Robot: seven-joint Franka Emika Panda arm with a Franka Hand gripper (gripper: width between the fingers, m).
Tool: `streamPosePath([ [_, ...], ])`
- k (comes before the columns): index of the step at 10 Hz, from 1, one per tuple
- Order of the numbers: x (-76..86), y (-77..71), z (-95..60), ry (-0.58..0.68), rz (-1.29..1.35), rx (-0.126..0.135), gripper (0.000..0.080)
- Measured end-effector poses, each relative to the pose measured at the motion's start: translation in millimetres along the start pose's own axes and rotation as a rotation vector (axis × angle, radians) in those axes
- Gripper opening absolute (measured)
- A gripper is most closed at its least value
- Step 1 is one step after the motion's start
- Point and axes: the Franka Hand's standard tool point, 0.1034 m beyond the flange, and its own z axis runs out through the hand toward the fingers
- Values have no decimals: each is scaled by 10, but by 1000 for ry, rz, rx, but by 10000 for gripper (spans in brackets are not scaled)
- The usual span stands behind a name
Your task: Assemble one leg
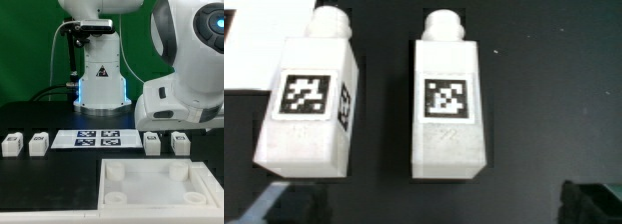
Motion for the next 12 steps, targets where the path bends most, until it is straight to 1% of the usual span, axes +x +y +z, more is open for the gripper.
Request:
streamPosePath([
  [1, -13, -4, 30, -11, 21, -3, 649],
  [2, -66, -18, 148, -55, 69, -16, 649],
  [3, -91, -32, 248, -82, 79, -20, 649],
  [5, -93, -10, 366, -110, 90, -22, 649],
  [6, -88, -14, 411, -116, 95, -23, 649],
  [8, -104, -108, 488, -117, 95, -33, 649],
  [10, -114, -167, 514, -114, 85, -43, 649],
  [12, -90, -135, 550, -112, 82, -41, 649],
])
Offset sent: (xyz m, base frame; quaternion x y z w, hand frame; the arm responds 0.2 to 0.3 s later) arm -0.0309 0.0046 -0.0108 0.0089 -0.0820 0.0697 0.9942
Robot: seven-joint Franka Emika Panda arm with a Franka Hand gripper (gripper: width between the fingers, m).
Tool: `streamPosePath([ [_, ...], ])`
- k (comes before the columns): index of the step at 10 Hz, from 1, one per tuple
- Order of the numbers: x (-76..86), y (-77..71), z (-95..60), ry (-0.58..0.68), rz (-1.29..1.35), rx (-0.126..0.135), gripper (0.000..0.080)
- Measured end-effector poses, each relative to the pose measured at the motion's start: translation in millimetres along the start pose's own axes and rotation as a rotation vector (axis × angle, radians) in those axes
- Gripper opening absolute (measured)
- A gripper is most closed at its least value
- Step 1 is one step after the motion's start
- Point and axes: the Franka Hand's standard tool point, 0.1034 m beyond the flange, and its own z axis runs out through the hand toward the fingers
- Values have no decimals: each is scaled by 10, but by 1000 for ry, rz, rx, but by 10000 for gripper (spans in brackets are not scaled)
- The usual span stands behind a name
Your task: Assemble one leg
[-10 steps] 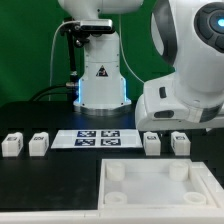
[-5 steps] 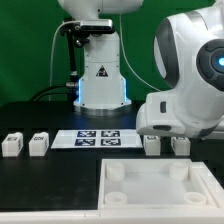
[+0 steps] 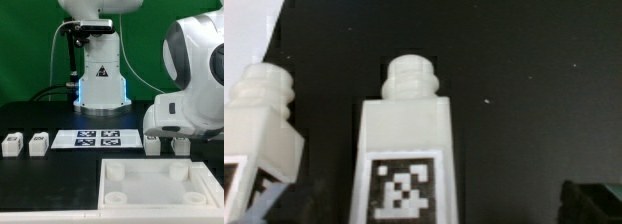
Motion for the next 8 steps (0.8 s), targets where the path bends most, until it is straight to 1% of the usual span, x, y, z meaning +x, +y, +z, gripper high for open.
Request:
streamPosePath([
  [2, 33, 11, 45, 5, 2, 3, 649],
  [5, 45, 6, 40, 11, 2, 4, 630],
  [6, 45, 6, 40, 11, 2, 4, 438],
  [7, 44, 6, 39, 10, 2, 4, 302],
  [8, 43, 4, 38, 11, 1, 4, 302],
])
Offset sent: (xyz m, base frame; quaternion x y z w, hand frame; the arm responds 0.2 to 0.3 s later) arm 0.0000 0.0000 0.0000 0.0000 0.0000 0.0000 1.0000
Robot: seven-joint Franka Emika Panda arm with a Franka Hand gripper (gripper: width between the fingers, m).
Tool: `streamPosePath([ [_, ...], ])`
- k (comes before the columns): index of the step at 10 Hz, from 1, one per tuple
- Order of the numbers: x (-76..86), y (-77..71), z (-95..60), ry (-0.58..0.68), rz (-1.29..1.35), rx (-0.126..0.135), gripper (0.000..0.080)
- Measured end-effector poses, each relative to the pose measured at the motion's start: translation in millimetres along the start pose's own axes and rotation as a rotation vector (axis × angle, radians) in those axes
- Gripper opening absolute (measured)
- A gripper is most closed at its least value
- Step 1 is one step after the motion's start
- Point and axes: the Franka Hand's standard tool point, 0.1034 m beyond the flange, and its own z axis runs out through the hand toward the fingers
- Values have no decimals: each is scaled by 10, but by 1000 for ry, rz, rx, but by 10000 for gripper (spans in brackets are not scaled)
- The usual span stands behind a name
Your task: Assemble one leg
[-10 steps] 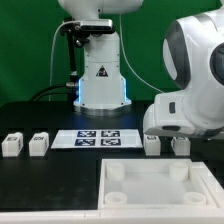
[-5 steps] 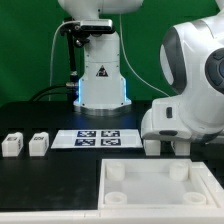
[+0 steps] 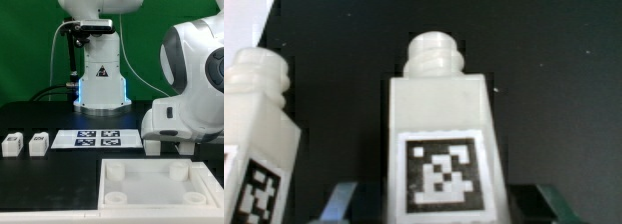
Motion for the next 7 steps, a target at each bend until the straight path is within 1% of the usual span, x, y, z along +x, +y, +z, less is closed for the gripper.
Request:
streamPosePath([
  [1, 0, 0, 0, 0, 0, 0, 291],
  [5, 0, 0, -1, 0, 0, 0, 291],
  [6, 9, 9, -26, 3, -2, 1, 291],
  [7, 23, 64, -257, 18, -31, 9, 291],
])
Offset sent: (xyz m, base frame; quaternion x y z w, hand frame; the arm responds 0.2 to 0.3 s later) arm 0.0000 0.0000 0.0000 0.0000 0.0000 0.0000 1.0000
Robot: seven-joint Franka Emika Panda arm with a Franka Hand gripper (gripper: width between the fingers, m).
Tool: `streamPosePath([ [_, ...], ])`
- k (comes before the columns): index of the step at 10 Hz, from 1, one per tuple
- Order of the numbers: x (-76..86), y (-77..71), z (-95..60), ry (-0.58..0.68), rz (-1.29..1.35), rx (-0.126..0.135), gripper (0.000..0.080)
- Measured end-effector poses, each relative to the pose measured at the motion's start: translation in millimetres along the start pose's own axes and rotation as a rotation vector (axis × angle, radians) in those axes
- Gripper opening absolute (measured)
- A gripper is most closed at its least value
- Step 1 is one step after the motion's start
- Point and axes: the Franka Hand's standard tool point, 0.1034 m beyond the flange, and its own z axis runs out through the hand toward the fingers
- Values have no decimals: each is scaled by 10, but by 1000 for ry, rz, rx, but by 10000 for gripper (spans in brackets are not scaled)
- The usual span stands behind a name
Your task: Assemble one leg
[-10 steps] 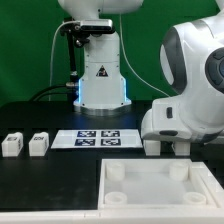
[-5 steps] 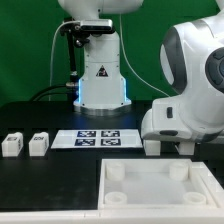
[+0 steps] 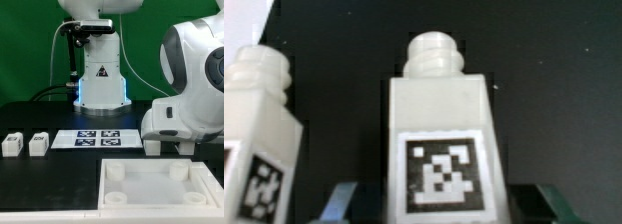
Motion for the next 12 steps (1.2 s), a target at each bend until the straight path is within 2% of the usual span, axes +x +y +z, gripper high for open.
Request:
streamPosePath([
  [3, 26, 150, -845, 141, -103, 39, 292],
  [5, 20, 223, -1475, 308, -125, 66, 292],
  [6, 36, 210, -1848, 428, -125, 81, 292],
  [7, 77, 196, -2124, 567, -139, 92, 292],
  [8, 77, 194, -2275, 706, -137, 101, 292],
  [10, 37, 146, -2175, 910, -127, 110, 292],
  [11, 61, 147, -2202, 997, -126, 118, 292],
  [12, 112, 172, -2223, 1137, -151, 114, 292],
])
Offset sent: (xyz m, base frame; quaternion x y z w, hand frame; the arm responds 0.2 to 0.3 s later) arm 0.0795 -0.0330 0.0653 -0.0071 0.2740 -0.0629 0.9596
